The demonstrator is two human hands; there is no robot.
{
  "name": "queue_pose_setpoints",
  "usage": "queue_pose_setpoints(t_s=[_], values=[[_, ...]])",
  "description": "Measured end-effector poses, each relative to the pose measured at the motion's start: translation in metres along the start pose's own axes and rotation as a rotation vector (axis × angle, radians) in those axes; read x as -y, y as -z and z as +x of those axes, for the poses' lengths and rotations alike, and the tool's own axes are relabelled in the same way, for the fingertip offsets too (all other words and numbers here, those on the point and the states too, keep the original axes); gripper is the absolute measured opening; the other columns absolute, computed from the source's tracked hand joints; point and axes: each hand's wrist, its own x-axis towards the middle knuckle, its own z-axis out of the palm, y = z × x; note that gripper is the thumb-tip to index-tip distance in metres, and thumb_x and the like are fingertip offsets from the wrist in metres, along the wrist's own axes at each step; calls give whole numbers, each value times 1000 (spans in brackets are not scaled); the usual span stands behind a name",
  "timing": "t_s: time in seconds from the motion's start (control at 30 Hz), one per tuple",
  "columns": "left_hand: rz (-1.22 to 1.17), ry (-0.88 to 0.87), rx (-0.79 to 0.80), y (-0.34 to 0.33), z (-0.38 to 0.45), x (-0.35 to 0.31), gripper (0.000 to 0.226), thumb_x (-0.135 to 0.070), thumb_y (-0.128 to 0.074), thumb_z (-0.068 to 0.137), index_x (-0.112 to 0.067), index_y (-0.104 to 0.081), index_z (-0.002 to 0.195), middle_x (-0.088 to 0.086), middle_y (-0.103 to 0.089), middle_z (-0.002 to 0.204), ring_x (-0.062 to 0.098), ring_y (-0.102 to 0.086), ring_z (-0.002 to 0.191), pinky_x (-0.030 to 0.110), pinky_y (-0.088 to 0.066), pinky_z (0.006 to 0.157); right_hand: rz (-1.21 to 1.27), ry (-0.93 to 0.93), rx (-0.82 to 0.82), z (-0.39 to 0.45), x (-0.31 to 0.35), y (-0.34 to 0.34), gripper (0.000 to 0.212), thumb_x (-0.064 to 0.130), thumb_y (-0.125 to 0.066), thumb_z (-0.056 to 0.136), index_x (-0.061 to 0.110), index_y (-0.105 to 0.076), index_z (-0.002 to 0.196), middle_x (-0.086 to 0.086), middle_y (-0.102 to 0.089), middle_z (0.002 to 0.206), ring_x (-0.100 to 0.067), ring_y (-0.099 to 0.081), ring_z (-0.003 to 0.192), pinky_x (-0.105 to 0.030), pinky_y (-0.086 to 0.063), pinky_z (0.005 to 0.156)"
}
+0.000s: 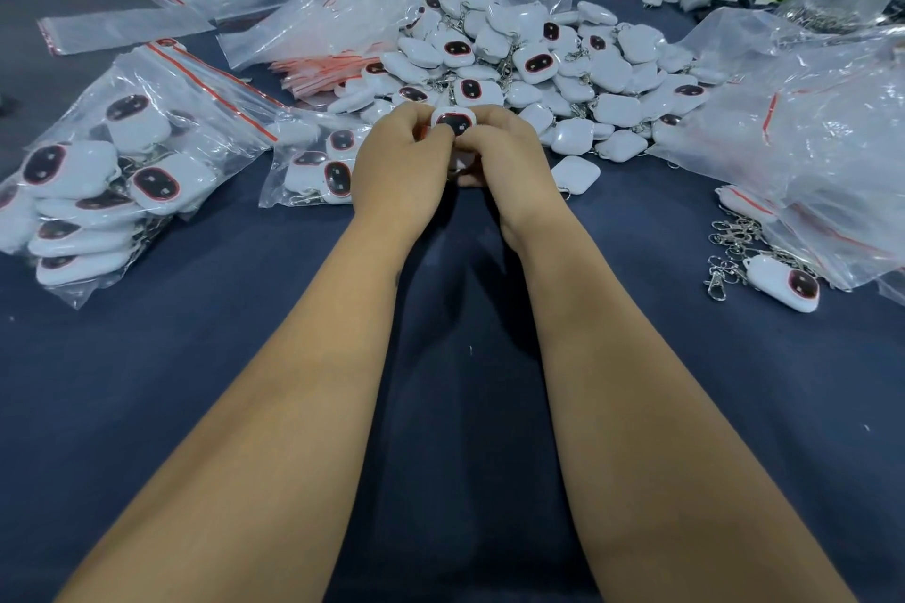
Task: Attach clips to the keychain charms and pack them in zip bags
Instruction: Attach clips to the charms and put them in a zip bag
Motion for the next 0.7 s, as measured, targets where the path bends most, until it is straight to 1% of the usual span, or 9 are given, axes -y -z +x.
queue_pose_setpoints(t_s=[0.07,0.13,0.23,0.33,0.43,0.53,0.63,0.7], values=[[6,-4,-1,0,1,0,13,-35,-54,91,-30,-66,92,-15,-65,81,8,-57,77,30,-46,72,24,-2,-4,0,1,0,21,4,-49,89,12,-66,99,-2,-67,86,-13,-61,75,-29,-51,72],[7,1,2,0,1,0,14,-34,-54,90,-29,-67,93,-14,-65,81,8,-57,77,29,-46,71,23,8,-18,0,1,0,19,6,-49,90,14,-65,95,-2,-67,85,-13,-60,76,-30,-52,73],[10,12,5,0,1,0,12,-33,-55,89,-28,-66,91,-14,-65,81,8,-58,77,29,-46,71,23,30,-17,-1,0,-1,19,7,-49,91,17,-65,90,1,-66,79,-8,-59,67,-25,-51,66],[17,25,8,1,0,-1,13,-32,-55,87,-24,-66,88,-10,-68,83,12,-59,78,31,-47,71,37,41,-15,-1,-1,-1,20,5,-48,91,15,-65,93,2,-65,74,-4,-58,59,-19,-50,57],[10,31,11,1,-1,-2,14,-31,-55,87,-23,-66,89,-9,-69,85,13,-60,78,31,-47,72,41,38,-23,0,-1,-2,21,4,-48,91,16,-66,91,3,-66,72,-4,-59,57,-19,-50,55],[17,29,9,1,-1,-2,14,-32,-55,88,-25,-67,91,-12,-67,83,9,-58,76,28,-45,68,42,36,-28,0,-2,-2,21,5,-48,90,17,-66,90,4,-66,73,-4,-59,59,-19,-50,56],[21,26,3,1,-1,-2,17,-33,-54,89,-24,-68,94,-11,-69,87,10,-61,81,29,-47,71,26,39,-23,0,-2,-1,21,6,-49,90,19,-66,88,5,-67,74,-4,-60,61,-21,-51,59],[15,22,1,1,-1,-2,16,-33,-54,89,-25,-68,93,-11,-69,85,11,-61,81,30,-47,71,26,42,-20,0,-2,-1,21,7,-50,90,20,-66,87,5,-66,74,-4,-60,63,-21,-50,60]])
